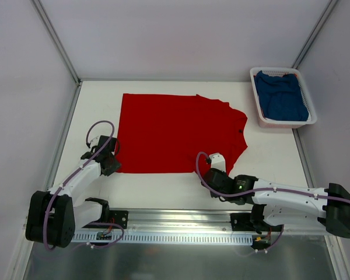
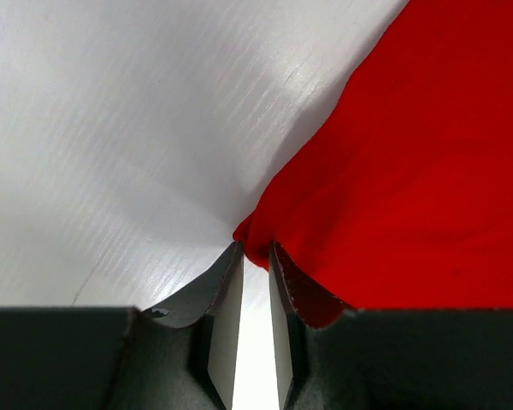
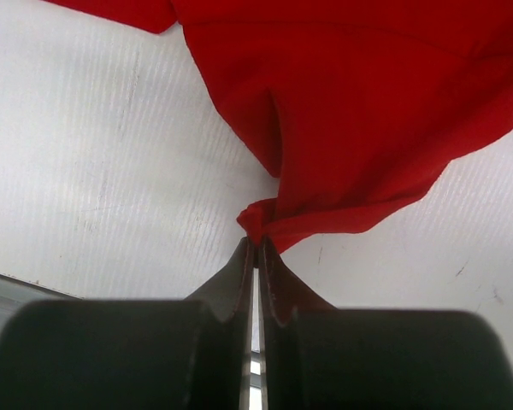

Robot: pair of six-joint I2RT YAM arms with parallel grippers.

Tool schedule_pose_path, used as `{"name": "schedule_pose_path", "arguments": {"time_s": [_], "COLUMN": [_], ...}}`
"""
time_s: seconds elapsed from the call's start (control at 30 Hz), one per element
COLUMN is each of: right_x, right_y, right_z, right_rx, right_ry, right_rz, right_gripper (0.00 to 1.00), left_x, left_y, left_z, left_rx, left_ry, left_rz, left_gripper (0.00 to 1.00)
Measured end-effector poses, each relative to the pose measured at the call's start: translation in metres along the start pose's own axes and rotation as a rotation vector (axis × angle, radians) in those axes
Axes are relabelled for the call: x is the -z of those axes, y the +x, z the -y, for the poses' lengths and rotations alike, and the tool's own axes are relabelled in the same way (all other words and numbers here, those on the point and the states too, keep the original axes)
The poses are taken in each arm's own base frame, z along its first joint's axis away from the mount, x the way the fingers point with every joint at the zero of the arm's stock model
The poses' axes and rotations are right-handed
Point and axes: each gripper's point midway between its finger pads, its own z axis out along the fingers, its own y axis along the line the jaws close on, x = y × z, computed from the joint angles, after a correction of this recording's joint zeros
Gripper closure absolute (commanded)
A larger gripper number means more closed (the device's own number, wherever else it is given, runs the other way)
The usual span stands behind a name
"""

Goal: Fold and stack the t-shirts
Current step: Grap the side of the flattened tshirt closest away from the robot with both arms

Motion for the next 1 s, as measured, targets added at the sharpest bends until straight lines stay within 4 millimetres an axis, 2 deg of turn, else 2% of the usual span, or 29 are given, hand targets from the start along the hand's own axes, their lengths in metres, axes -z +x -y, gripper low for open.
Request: {"name": "schedule_pose_path", "arguments": {"time_s": [0.13,0.17,0.2,0.23,0.27,0.63,1.0], "right_x": [0.001,0.001,0.001,0.002,0.002,0.011,0.04], "right_y": [-0.001,-0.002,-0.002,-0.003,-0.003,-0.01,-0.046], "right_z": [0.0,0.0,0.0,0.0,0.001,0.013,0.028], "right_rx": [-0.003,-0.004,-0.005,-0.006,-0.007,-0.013,-0.062], "right_ry": [-0.002,-0.003,-0.003,-0.003,-0.003,0.024,0.05], "right_rz": [0.006,0.008,0.01,0.013,0.015,0.053,0.181], "right_gripper": [1.0,1.0,1.0,1.0,1.0,1.0,1.0], "left_x": [-0.002,-0.003,-0.003,-0.003,-0.003,-0.001,0.037], "left_y": [0.003,0.003,0.004,0.004,0.004,0.001,-0.041], "left_z": [-0.002,-0.002,-0.002,-0.002,-0.002,0.0,0.026], "left_rx": [-0.005,-0.006,-0.006,-0.004,-0.004,-0.003,0.035], "left_ry": [-0.012,-0.014,-0.015,-0.016,-0.015,0.001,0.123], "left_rz": [-0.013,-0.016,-0.017,-0.018,-0.018,-0.004,0.125], "left_gripper": [0.82,0.85,0.94,0.99,1.0,1.0,1.0]}}
